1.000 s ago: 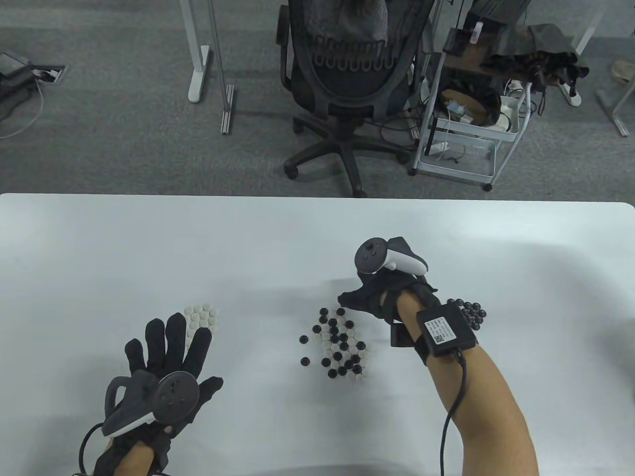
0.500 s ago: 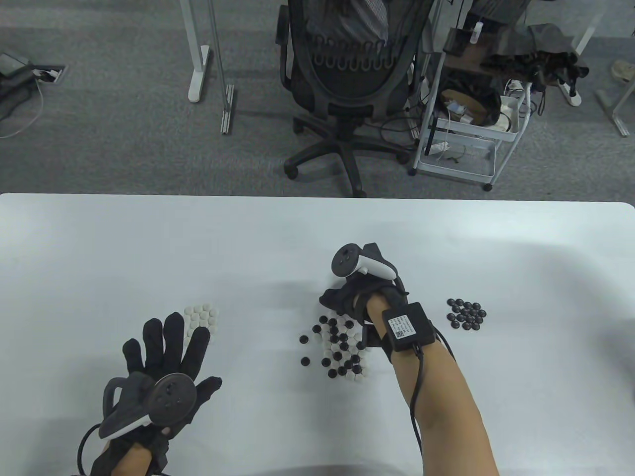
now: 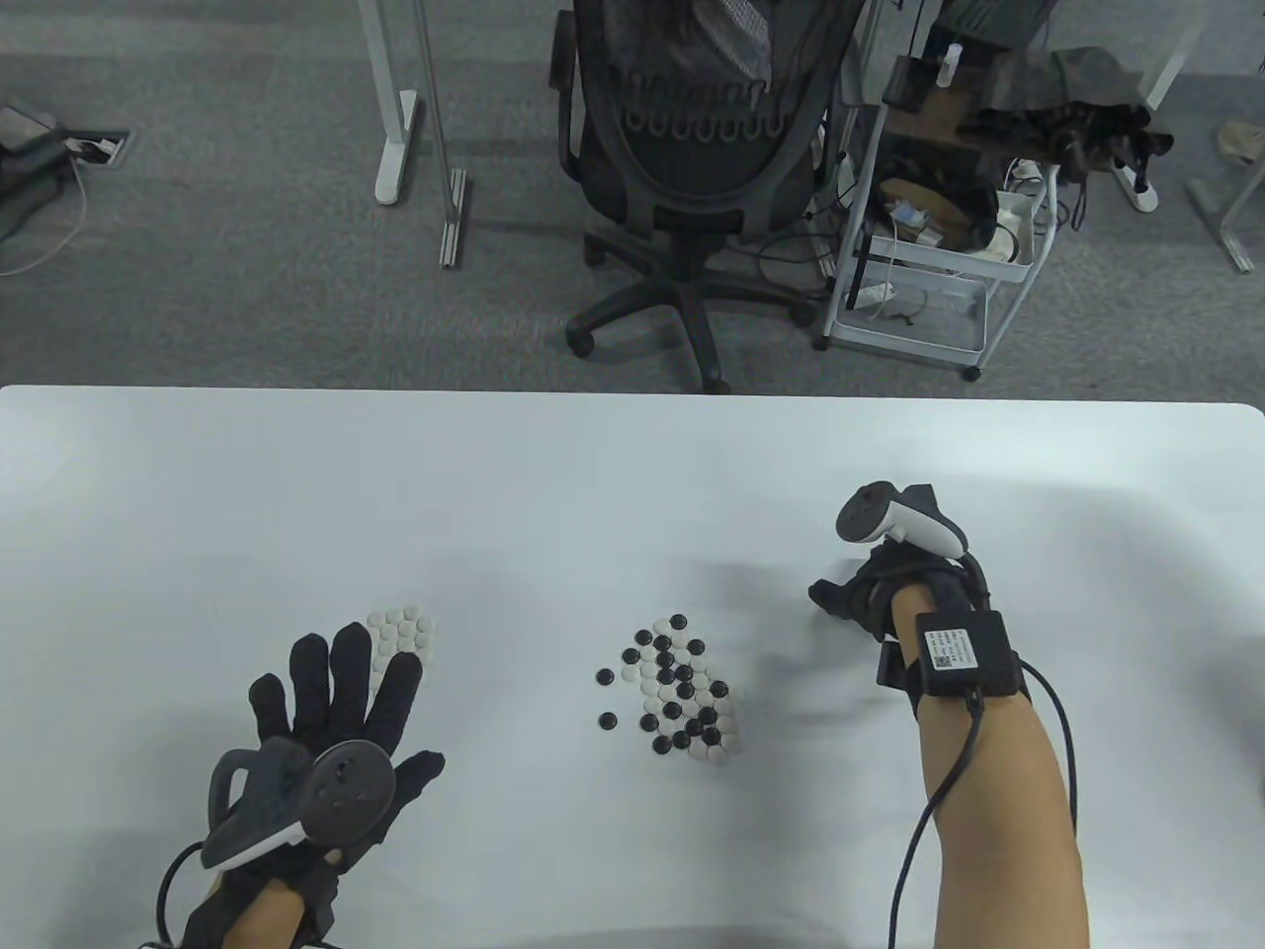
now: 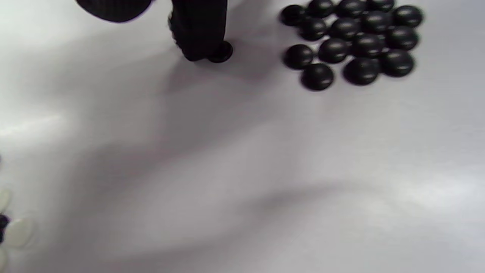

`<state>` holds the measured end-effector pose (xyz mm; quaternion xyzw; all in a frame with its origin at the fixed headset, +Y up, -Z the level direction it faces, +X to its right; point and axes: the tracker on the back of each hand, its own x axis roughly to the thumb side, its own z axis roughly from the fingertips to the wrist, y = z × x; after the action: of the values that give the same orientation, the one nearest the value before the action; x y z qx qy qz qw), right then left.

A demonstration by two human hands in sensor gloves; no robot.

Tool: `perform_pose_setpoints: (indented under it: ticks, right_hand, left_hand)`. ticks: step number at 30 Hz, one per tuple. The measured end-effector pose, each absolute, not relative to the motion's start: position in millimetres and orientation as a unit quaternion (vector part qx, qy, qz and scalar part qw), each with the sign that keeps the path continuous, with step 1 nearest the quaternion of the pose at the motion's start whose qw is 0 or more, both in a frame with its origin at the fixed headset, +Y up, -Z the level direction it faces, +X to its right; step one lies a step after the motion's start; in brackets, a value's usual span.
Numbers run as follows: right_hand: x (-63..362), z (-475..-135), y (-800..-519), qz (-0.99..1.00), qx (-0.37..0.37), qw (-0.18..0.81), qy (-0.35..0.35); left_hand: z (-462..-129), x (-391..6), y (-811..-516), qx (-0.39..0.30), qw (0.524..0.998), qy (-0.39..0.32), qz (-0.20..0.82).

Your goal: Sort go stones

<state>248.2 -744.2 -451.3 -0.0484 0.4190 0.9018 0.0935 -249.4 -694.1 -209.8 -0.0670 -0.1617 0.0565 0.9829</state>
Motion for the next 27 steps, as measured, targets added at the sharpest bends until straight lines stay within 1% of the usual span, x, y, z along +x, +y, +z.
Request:
perform_pose_setpoints:
  ticks: [3,10,15,17,19,22,23,24,27]
  right_hand:
    - [262,-447,-744,0.902,-0.060,0.095,0.416]
    - [276,-443,-745,0.904,-0.078,0.105,0.407]
    - [273,-442,-739,0.908,-0.076,0.100,0.399]
    - [264,-442,-733,0.911,-0.057,0.109,0.393]
    - [243,-442,-724,0.914,-0.018,0.125,0.387]
    - [207,-440,-715,0.904,0.054,0.141,0.401]
    - [201,-440,-714,0.903,0.062,0.140,0.402]
    - [184,-439,-713,0.901,0.087,0.136,0.402]
    - [153,-437,-715,0.896,0.126,0.129,0.406]
  left_hand:
    - [-210,-250,-694,-0.065,0.983,-0.161,0.057]
    - [-210,-250,-694,-0.067,0.983,-0.158,0.059]
    - [-210,-250,-694,-0.067,0.983,-0.158,0.060]
    - [-210,-250,-694,-0.067,0.983,-0.158,0.060]
    - [-211,-250,-694,-0.067,0.983,-0.159,0.061]
    - [-211,-250,-694,-0.069,0.983,-0.158,0.059]
    - [-211,-249,-694,-0.070,0.983,-0.157,0.059]
    - [-211,-249,-694,-0.070,0.983,-0.157,0.059]
    - [-211,-249,-694,-0.068,0.984,-0.157,0.059]
